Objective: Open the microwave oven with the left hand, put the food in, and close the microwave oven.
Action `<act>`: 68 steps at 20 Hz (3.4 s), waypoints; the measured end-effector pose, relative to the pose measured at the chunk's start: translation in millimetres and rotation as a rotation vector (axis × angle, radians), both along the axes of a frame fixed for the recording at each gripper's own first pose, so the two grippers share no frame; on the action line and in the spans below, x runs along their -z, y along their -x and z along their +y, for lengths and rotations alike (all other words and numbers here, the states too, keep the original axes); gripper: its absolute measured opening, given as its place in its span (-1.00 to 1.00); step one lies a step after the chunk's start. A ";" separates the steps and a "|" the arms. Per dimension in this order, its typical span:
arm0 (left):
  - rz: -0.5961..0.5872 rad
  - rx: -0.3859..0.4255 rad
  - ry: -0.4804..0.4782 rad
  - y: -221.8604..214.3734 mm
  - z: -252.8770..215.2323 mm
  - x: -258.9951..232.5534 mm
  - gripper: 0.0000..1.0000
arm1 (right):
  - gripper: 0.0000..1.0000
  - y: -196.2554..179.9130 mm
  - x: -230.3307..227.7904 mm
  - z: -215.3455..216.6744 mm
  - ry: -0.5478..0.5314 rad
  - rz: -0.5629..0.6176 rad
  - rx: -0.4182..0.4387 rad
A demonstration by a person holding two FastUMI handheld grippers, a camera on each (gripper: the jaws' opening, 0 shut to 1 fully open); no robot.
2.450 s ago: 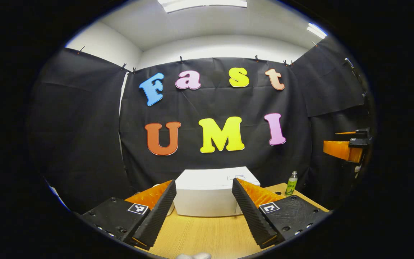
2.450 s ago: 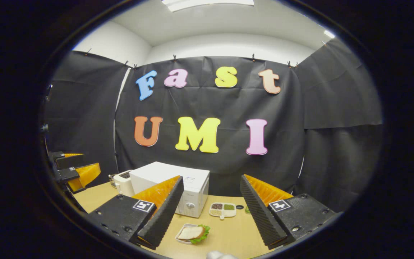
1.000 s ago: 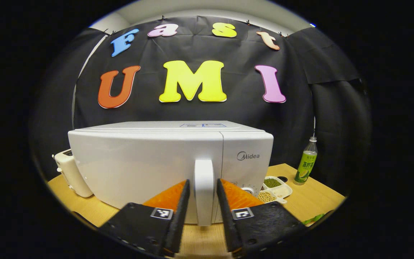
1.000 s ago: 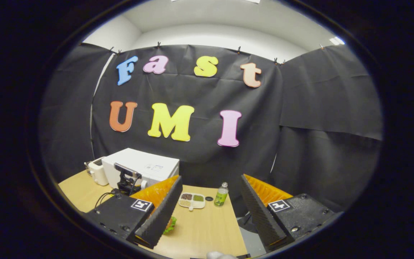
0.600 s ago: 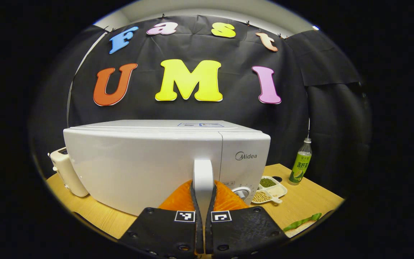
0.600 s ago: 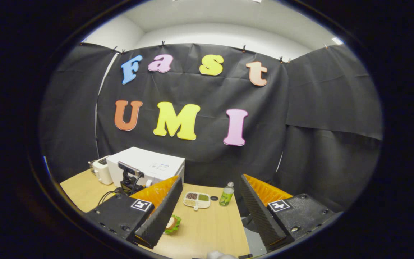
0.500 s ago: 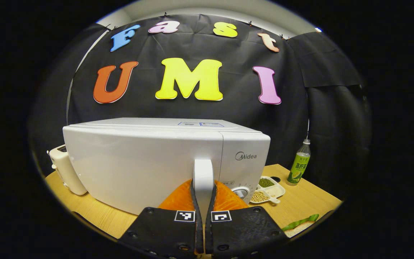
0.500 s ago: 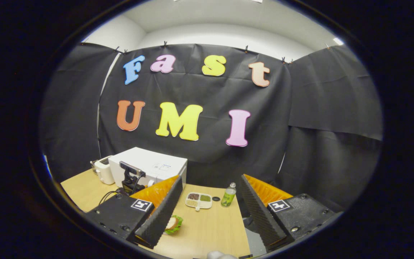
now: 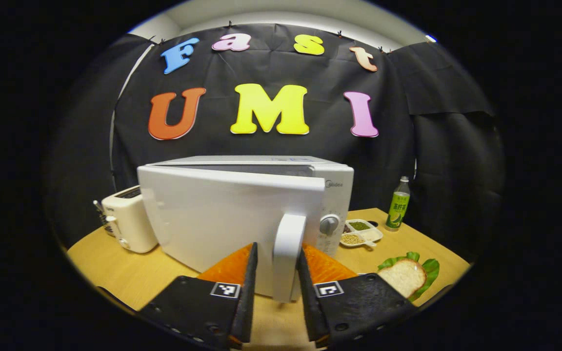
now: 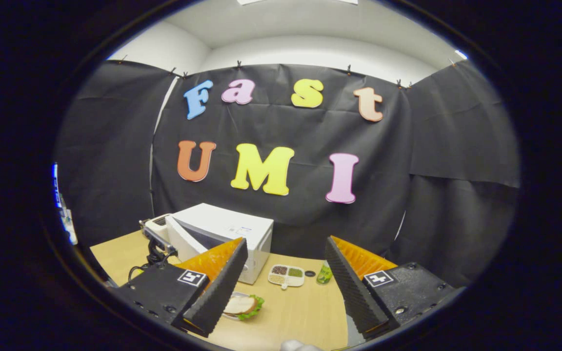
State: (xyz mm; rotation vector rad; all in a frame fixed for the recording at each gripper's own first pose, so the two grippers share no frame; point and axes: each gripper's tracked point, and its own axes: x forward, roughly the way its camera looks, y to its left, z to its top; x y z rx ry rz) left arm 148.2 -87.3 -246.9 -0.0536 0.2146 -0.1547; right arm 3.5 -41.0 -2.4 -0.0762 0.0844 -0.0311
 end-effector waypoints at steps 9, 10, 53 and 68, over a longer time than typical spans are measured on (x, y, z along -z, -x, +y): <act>0.047 -0.129 -0.063 74.2 87.3 -1.9 0.96 | 1.00 9.1 4.0 44.4 -0.038 -0.012 -0.118; 0.054 -0.144 -0.063 81.7 96.7 -1.2 0.94 | 0.93 10.4 4.5 48.7 -0.046 -0.014 -0.125; -0.063 -0.225 -0.078 213.9 105.6 -135.0 0.93 | 0.57 -103.6 354.9 57.1 -0.761 0.902 -0.230; -0.043 -0.210 -0.066 223.8 117.0 -130.0 0.93 | -0.33 -106.9 286.4 71.2 -0.898 0.861 -0.215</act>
